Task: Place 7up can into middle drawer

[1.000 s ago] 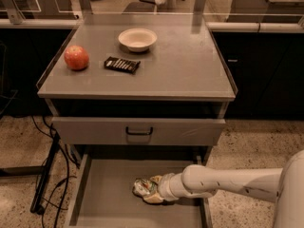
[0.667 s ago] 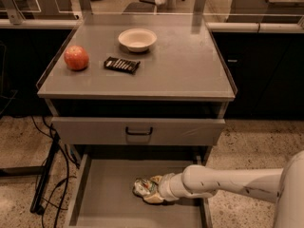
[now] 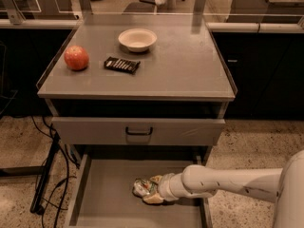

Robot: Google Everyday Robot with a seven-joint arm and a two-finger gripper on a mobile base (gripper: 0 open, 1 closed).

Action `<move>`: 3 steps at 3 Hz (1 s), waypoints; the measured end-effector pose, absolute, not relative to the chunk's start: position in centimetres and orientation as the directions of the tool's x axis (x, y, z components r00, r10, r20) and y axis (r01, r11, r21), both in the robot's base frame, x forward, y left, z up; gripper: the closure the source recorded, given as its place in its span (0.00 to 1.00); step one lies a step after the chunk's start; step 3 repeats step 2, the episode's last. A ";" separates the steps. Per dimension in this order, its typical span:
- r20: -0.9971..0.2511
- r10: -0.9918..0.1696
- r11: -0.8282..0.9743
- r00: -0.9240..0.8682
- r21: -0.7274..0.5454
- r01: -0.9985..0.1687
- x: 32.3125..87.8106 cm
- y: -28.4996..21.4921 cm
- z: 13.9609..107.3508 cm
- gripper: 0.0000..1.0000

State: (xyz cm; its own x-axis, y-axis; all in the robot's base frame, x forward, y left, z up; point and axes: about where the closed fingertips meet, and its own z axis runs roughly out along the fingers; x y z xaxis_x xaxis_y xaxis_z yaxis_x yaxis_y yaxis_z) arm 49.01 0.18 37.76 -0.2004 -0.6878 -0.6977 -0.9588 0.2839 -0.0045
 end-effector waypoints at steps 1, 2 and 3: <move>-0.698 -0.688 0.284 -0.200 -0.004 -0.959 49.0 0.2 37.8 0.00; -0.698 -0.688 0.284 -0.200 -0.004 -0.959 49.0 0.2 37.8 0.00; -0.698 -0.688 0.284 -0.200 -0.004 -0.959 49.0 0.2 37.8 0.00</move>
Offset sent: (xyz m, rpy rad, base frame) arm 0.0000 0.0000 0.0000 0.0000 0.0000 0.0000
